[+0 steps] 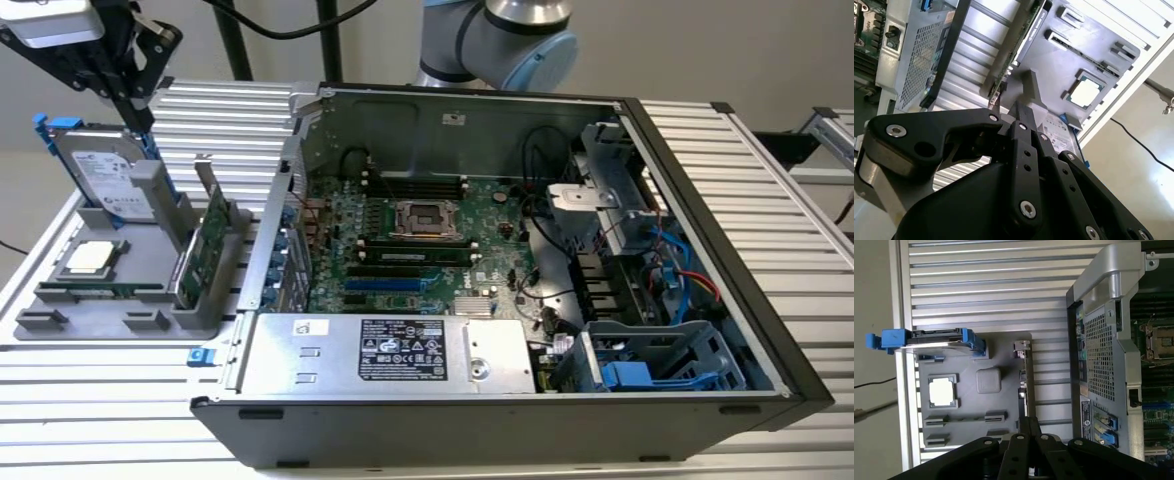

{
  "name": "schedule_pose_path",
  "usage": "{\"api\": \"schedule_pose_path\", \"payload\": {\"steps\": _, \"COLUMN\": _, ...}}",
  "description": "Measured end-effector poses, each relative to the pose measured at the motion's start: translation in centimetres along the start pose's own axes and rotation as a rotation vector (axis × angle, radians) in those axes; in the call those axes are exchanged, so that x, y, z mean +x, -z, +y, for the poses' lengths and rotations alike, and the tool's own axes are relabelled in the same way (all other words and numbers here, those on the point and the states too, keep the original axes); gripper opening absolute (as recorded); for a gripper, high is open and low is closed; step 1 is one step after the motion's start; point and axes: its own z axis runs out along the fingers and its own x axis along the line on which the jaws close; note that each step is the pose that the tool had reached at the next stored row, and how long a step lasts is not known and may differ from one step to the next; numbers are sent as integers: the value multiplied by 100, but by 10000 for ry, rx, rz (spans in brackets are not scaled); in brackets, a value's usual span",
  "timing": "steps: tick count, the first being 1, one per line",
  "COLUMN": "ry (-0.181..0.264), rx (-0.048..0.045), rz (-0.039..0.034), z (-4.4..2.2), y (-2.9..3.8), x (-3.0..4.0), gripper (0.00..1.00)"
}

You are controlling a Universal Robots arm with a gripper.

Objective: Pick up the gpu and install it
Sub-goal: 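Pick up the gpu and move the gpu toward the slot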

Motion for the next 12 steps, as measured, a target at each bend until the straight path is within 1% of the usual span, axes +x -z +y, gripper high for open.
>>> {"api": "schedule_pose_path", "payload": {"steps": 12, "ry": 0, "rx": 1, "rz": 3, "z": 0, "y": 0, "x": 0, "gripper": 0}}
